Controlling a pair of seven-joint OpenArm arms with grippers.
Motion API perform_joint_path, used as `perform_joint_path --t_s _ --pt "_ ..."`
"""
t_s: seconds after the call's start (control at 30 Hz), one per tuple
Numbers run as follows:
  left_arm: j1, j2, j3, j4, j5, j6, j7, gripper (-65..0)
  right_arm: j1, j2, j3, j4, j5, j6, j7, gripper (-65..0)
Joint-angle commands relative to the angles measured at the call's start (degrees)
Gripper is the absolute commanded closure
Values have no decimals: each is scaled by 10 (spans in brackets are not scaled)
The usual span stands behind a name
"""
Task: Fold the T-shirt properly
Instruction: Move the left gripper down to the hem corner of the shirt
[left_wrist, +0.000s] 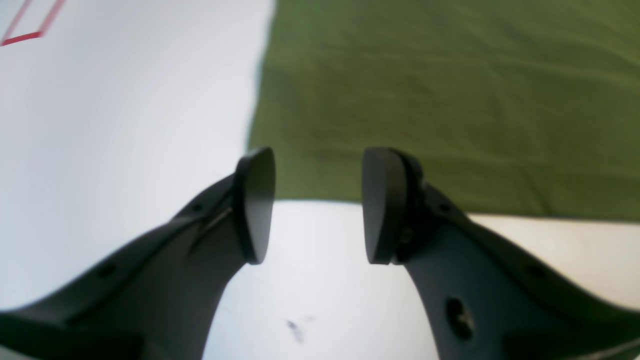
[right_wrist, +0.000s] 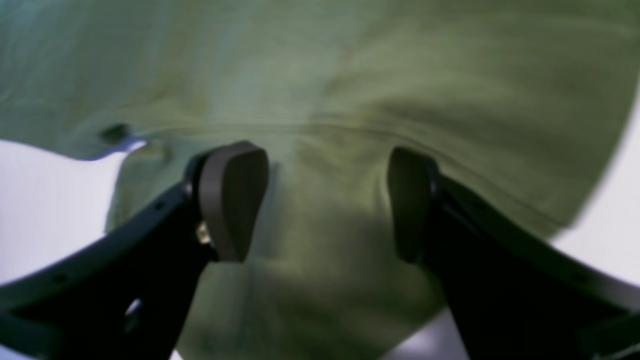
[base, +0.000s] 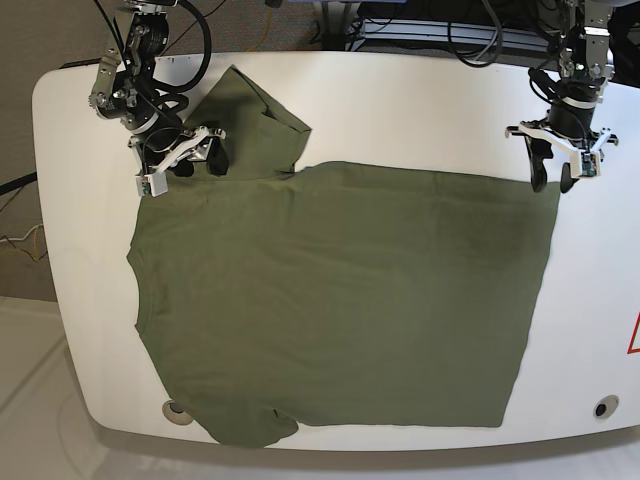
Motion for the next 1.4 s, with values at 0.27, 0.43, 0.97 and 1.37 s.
perform_joint_path --t_s 0.27,0.43,0.97,1.37 --pt "-28 10 -13 -5 10 -5 -5 -276 1 7 3 4 0 6 8 -53" --pt "-52 10 -42 -37 3 -7 20 -295 -1 3 1 5 -1 1 8 -96" --pt "-34 10 -143 -41 -83 -14 79 -321 -34 -7 57 66 29 1 -20 -381" --pt "-25 7 -139 -34 -84 -11 81 -327 -37 -8 82 113 86 2 -27 -420"
